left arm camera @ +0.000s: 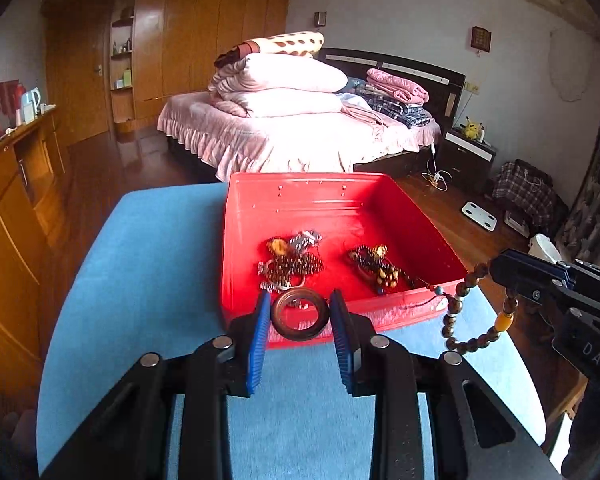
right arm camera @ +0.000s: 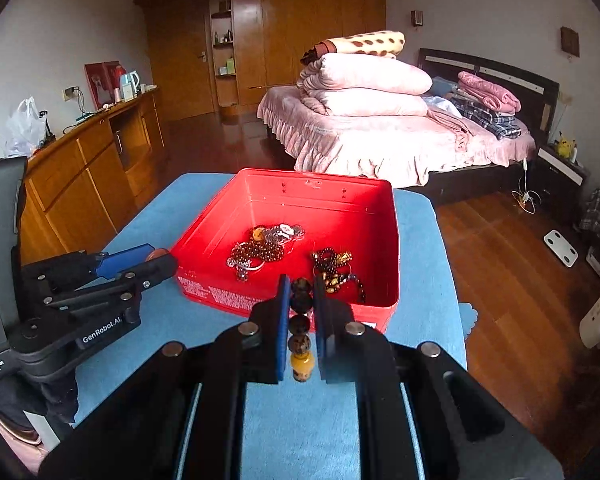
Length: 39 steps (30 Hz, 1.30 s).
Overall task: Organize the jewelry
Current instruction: 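Carry the bracelet and ring over the red tin and open both tools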
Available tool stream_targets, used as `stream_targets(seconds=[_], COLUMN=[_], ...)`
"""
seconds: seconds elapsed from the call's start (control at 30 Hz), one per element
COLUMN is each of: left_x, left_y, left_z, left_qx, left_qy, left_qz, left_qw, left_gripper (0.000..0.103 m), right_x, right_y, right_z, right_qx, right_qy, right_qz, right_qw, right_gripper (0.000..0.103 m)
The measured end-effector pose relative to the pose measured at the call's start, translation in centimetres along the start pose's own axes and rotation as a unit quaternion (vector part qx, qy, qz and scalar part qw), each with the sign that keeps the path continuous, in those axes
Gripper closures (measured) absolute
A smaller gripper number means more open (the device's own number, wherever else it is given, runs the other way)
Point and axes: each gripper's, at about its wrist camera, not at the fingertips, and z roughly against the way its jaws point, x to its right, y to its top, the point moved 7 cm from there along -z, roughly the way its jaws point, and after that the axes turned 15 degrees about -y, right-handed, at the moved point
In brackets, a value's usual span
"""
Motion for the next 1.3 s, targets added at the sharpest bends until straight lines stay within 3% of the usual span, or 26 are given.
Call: stream_targets(seconds=[0.23,0.43,0.8,1.3], left_x=[-1.0,-2.7,-5.4,-6.2], left_y=[3.5,5.8,6.4,6.8], left_z=[-2.5,-5.8,-11.1,-13.6], left_qx=[0.005,-0.004,-0.037,-0.05], left_qy=[0.015,0.03,0.056,0.063], left_qz=[0.006,0.022,0.038,0.039], left_qw=[0.9999,0.9993,0.997,0.996], left_gripper=[0.073,0.073,0.073,0.073], right_x=[1.0,1.1,0.8,0.8], right_y=[3.9,5.7,5.2,4.6], right_z=[-1.8,-5.7,-12.1,-15.0], right_qx=[0.013,-0.007,-0.048,-0.068], right_qy=[0.003,-0.009,-0.008,-0.004], right_qz=[-0.021,-0.02,-0.028,-0.039], right_qw=[1.0,1.0,0.998,0.997], right_gripper=[0.093,0.093,0.093,0.093])
